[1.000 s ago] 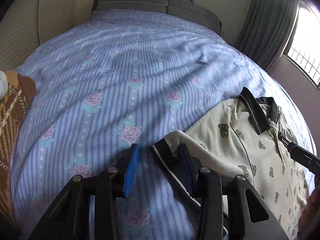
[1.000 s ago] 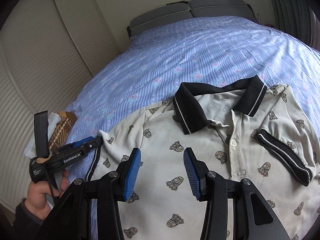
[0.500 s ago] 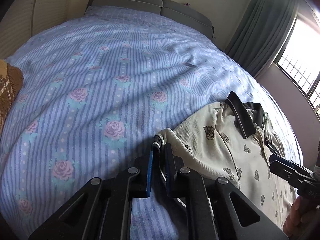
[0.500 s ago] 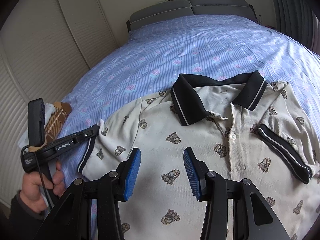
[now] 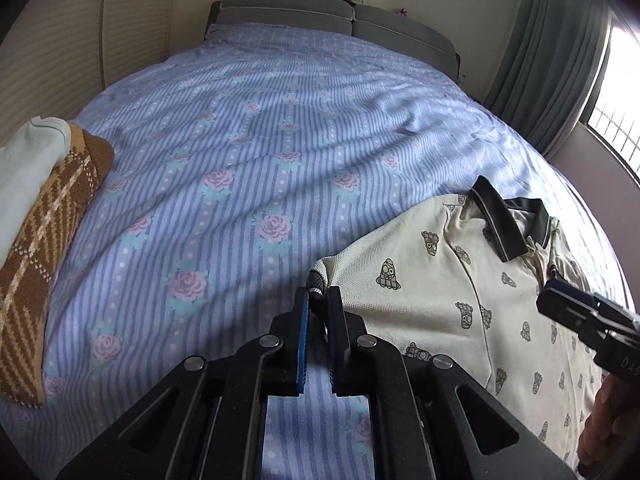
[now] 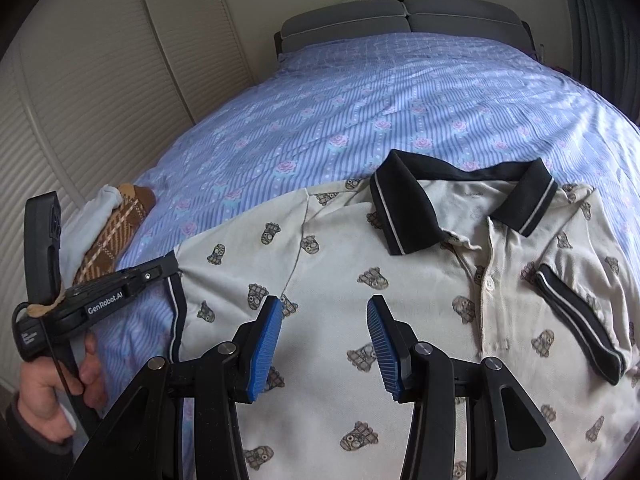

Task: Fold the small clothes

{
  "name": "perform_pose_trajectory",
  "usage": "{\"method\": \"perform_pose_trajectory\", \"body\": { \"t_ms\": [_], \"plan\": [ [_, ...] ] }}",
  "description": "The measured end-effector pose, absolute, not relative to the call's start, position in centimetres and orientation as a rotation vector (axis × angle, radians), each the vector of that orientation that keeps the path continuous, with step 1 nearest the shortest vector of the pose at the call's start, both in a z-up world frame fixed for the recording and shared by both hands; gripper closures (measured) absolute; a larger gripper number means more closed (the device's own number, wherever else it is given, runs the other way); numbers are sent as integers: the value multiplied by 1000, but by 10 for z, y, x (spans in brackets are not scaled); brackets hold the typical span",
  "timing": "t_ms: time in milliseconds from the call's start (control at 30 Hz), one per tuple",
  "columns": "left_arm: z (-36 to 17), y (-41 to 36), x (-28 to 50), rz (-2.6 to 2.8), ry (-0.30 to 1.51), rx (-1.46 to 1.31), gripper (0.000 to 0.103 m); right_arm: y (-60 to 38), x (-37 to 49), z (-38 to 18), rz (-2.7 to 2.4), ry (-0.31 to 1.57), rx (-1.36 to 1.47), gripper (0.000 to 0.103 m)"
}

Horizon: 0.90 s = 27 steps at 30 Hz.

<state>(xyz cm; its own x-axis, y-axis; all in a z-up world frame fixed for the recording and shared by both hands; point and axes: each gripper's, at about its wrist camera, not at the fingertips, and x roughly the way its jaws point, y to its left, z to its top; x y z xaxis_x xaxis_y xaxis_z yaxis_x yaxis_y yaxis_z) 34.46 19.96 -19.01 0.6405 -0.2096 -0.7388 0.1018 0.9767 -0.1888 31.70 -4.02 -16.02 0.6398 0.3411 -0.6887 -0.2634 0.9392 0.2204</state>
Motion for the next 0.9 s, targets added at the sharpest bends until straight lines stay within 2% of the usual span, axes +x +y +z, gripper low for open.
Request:
{"method": "perform_pose_trajectory", "body": {
  "t_ms": [200,467,700,900],
  "plan": [
    [-189,202,351,-174,872,-176,93,-32,348,-144,344,804,84,57],
    [-146,169,329,-204,799,-163,94,-54,325,-130,324,756,89,57],
    [-111,97,327,-295,768,-136,94,-107,306,-125,276,744,170,57],
    [-130,23,351,-351,849,-111,95,-166,299,-122,212,732,229,57]
  ]
}}
